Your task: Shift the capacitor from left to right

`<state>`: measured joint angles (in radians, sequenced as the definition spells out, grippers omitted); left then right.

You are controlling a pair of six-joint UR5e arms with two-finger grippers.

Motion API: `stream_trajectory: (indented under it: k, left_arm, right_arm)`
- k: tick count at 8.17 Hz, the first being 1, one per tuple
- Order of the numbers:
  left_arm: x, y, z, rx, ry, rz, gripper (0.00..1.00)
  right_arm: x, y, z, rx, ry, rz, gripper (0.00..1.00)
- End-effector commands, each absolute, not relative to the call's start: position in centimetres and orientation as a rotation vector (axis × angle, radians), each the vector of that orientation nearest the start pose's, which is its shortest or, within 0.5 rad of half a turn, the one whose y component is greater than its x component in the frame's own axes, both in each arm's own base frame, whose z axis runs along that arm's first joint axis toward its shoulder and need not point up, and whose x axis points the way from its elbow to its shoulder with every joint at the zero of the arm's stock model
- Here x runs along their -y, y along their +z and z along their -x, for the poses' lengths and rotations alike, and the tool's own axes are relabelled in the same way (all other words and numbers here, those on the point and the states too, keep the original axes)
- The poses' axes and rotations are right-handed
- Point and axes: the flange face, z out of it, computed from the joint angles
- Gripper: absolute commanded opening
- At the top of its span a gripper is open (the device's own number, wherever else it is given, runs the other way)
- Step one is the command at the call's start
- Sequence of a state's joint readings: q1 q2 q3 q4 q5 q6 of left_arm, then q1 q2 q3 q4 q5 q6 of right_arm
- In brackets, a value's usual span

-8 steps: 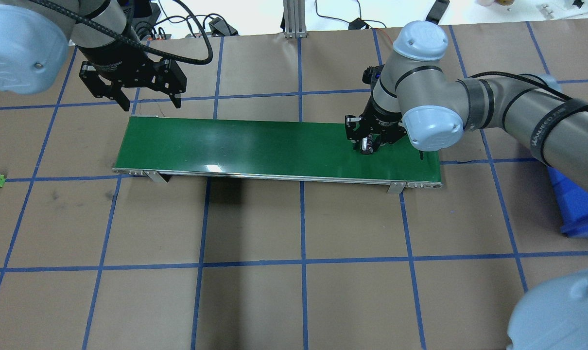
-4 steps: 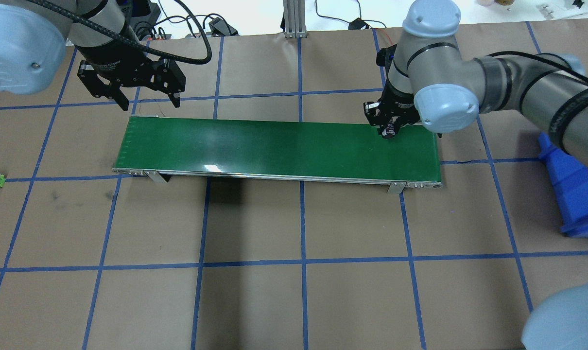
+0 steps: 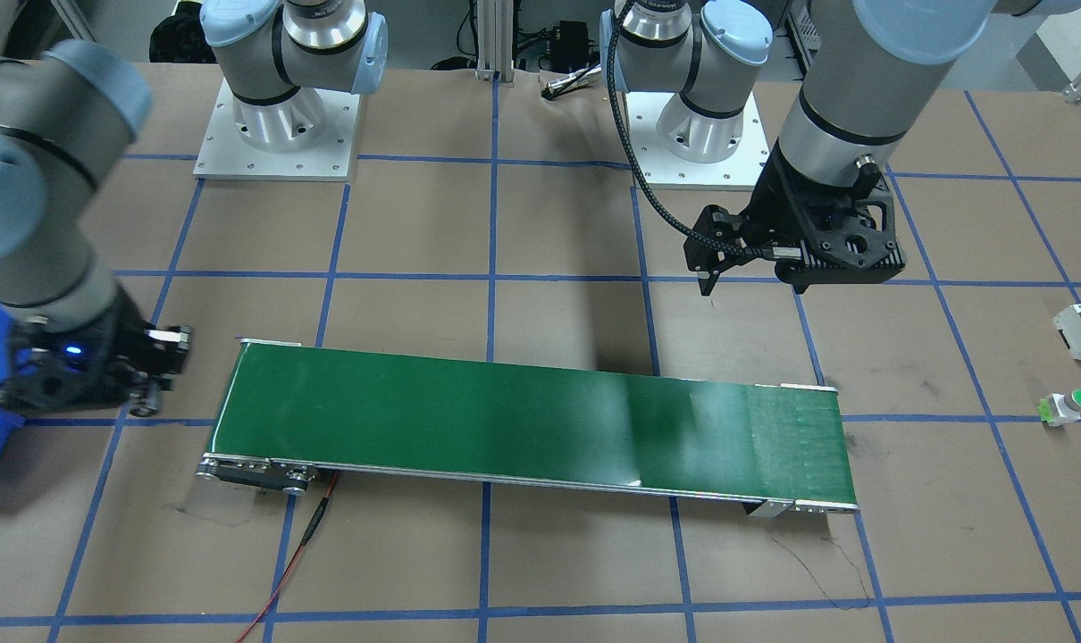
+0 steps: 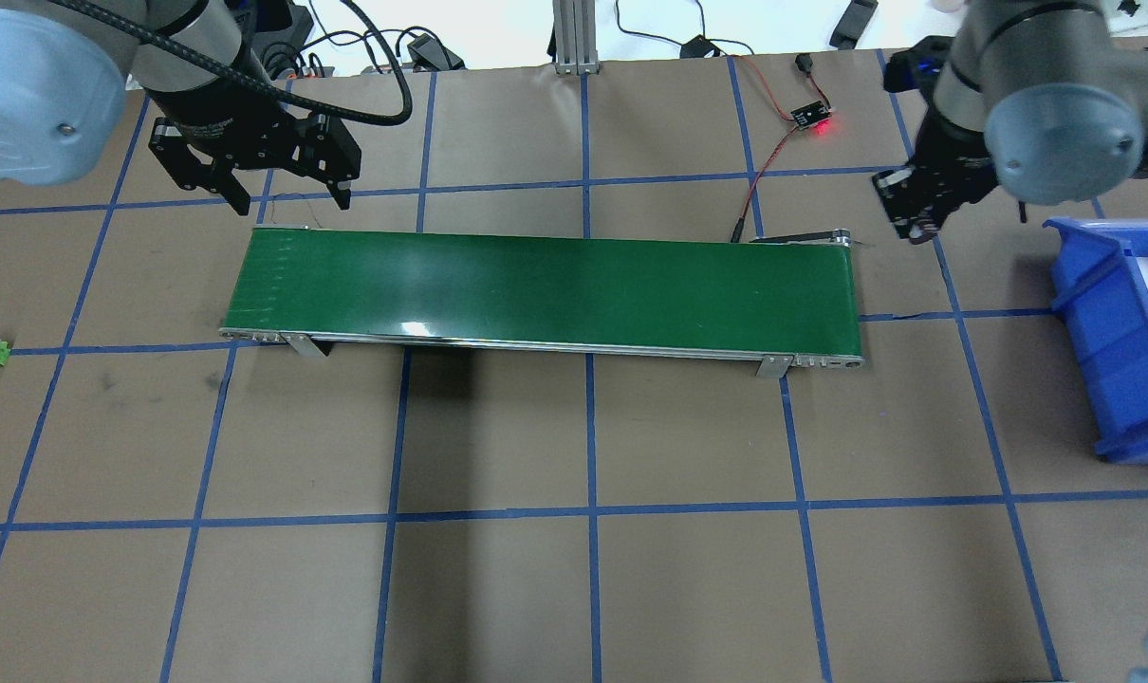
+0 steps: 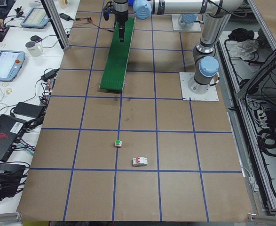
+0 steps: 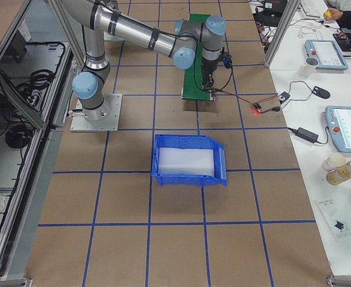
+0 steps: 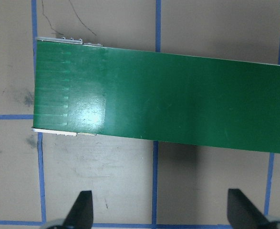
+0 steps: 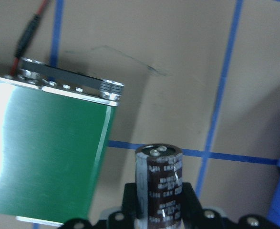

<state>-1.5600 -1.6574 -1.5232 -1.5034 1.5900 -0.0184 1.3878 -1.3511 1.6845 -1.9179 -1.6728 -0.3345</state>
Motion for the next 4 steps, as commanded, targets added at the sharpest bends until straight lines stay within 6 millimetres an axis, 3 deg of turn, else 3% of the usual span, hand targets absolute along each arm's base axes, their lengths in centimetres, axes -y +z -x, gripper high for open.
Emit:
stream_trajectory:
  k: [1,3,4]
  left_arm:
    - [53.2,47.4,12.6,-3.121,-0.048,0.046,1.0]
    - [53.2,47.4,12.6,-3.121,-0.048,0.046,1.0]
    - [53.2,47.4,12.6,-3.121,-0.048,0.046,1.0]
  right_arm:
    - [55.2,36.5,14.8,-3.245,0.103,0.504,0.0]
    - [52.0,36.1,25.1,-3.221,0.109,0.617,0.0]
    - [50.5,34.5,28.8,-3.196,0.142,0.628,0.0]
